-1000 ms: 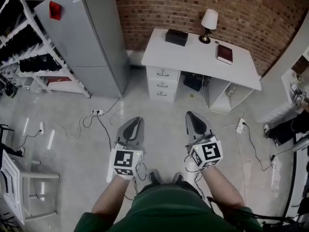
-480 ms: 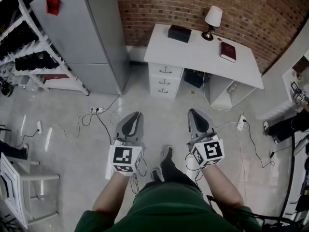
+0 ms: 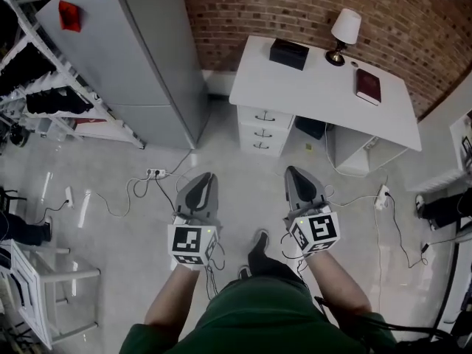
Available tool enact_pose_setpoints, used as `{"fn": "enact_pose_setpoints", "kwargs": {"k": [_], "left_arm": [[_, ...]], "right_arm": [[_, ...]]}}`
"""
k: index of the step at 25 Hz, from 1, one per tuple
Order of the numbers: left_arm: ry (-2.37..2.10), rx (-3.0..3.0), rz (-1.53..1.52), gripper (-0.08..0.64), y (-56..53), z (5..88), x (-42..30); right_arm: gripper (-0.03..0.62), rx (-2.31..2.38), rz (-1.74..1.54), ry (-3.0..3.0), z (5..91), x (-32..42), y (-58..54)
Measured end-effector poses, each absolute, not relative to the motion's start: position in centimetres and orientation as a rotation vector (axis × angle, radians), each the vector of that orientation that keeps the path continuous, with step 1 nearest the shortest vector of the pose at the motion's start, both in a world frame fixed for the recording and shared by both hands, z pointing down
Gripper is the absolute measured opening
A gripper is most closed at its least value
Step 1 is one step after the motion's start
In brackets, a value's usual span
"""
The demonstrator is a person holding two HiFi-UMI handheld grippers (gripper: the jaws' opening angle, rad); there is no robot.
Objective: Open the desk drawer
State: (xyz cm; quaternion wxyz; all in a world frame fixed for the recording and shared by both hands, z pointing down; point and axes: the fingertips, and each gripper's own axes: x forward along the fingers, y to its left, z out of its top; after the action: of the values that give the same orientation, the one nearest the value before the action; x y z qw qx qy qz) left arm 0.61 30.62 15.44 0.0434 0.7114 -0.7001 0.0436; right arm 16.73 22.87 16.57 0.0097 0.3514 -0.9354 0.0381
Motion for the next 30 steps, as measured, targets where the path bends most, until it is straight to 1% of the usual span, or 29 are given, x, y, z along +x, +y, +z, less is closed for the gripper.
{"fn": "enact_pose_setpoints", "kwargs": {"k": [8,16,23,30], "left_arm": [[-2.197,2.087,0.16,0.025,23.9,16.5,-2.0],[-2.254,2.043,0.173,0.025,20.5,16.5,-4.6],[-2.191,2.067,0.176,0.025,16.8,17.1,-6.4],[-2.066,2.196,0.17,0.025,10.3,19.2,-8.5]], "right_arm": [[0.0,1.015,0.182,-2.946,18.4,13.1,13.7],[0.0,0.96,0.198,-2.966,18.3,10.4,9.7],[0.0,1.008,0.214,-2.931,19.0,9.1,7.1],[0.0,1.16,0.202,-2.837,20.8,8.0,2.8]]}}
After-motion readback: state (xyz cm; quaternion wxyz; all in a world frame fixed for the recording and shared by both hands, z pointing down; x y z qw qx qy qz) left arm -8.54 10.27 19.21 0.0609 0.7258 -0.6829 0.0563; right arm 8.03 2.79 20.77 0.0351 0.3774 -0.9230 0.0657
